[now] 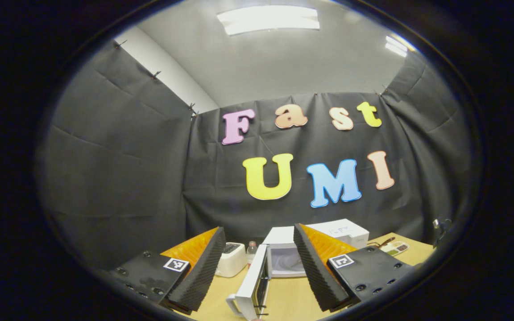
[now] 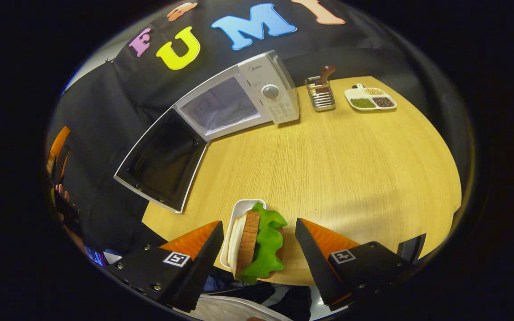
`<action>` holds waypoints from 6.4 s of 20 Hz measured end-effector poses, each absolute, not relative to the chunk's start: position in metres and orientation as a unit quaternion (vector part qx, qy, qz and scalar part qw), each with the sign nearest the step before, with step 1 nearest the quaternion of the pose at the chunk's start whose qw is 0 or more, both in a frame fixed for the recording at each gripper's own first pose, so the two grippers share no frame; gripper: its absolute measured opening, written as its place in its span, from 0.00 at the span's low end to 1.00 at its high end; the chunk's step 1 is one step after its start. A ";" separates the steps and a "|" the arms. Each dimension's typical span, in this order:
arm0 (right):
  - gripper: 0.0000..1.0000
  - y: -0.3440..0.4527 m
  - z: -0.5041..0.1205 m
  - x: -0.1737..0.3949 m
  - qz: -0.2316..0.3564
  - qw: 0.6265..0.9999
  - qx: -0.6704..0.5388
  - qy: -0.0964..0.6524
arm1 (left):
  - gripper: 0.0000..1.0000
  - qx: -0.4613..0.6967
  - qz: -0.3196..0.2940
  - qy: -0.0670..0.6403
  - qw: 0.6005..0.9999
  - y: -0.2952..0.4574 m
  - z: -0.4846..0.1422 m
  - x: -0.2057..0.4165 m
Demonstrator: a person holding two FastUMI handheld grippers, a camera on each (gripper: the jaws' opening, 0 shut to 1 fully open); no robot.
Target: Open the microwave oven with the left hand, put the food in, and close the microwave oven.
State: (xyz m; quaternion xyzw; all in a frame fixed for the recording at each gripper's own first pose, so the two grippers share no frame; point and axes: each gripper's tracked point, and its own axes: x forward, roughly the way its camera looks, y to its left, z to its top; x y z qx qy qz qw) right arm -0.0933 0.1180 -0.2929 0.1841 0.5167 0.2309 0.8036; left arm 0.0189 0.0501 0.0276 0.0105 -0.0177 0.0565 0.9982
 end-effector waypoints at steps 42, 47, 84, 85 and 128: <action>0.35 0.288 -0.234 0.037 0.223 0.840 0.264 0.418 | 1.00 -0.014 0.113 -0.012 0.993 0.224 -0.026 0.068; 0.35 0.321 -0.241 0.071 0.210 0.857 0.266 0.388 | 1.00 -0.002 0.123 0.000 0.992 0.253 -0.036 0.076; 0.44 0.375 -0.328 0.288 0.062 0.928 0.274 0.244 | 1.00 0.081 0.173 0.068 0.979 0.359 -0.080 0.072; 0.46 0.372 -0.330 0.290 0.052 0.930 0.267 0.246 | 1.00 0.082 0.173 0.069 0.979 0.358 -0.081 0.073; 0.98 0.160 -0.084 0.132 0.028 0.996 0.024 0.076 | 0.98 0.012 0.093 0.179 0.979 0.240 -0.244 0.077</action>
